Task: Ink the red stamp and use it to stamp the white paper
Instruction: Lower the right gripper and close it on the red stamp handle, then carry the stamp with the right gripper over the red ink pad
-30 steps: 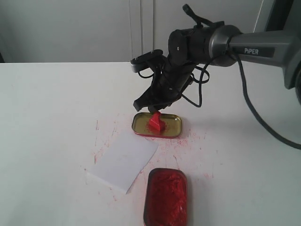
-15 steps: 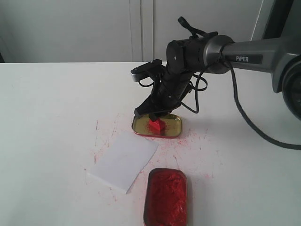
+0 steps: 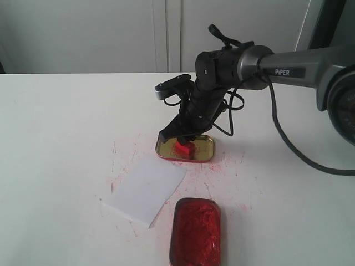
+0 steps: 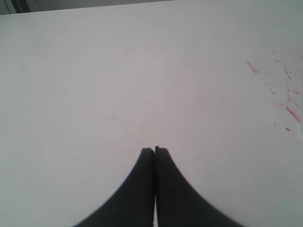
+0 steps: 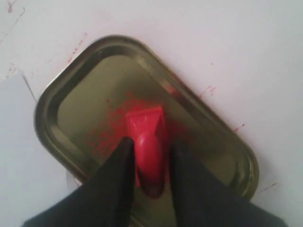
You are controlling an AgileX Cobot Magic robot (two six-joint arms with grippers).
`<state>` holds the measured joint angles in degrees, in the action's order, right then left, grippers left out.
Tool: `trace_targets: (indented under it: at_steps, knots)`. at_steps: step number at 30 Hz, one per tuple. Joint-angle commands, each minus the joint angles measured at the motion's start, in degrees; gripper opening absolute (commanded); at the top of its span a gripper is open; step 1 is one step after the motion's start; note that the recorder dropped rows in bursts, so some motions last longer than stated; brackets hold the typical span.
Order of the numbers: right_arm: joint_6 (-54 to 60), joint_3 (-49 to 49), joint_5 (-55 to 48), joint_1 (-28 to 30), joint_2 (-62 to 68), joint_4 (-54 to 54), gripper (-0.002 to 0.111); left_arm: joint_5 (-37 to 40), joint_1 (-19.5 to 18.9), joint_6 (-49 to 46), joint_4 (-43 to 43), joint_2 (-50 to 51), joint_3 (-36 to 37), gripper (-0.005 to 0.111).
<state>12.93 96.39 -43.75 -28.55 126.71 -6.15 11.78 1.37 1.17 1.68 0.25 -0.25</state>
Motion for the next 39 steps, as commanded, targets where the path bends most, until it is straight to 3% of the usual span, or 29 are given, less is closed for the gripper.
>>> trace_targets:
  at_steps: [1,4,16,22,30,39]
  knots:
    - [0.0,0.2,0.1,-0.1,0.1,0.4,0.010,-0.2,-0.1,0.1,0.0,-0.3,0.2,0.000]
    - [0.0,0.2,0.1,-0.1,0.1,0.4,0.000,-0.2,-0.1,0.1,0.0,-0.3,0.2,0.000]
    - [-3.0,0.2,-0.4,-0.1,-4.6,0.4,0.000,-0.2,-0.1,0.1,0.0,-0.3,0.2,0.000]
    - [-3.2,0.1,-10.0,-0.1,-10.8,0.2,0.000,-0.2,-0.1,0.1,0.0,-0.3,0.2,0.000]
    - [-6.6,-23.4,-1.8,-1.3,-27.1,-1.7,0.000,-0.2,-0.1,0.1,0.0,-0.3,0.2,0.000]
    - [-10.9,-35.0,2.2,-7.3,-34.8,-1.5,0.000,-0.2,-0.1,0.1,0.0,-0.3,0.2,0.000]
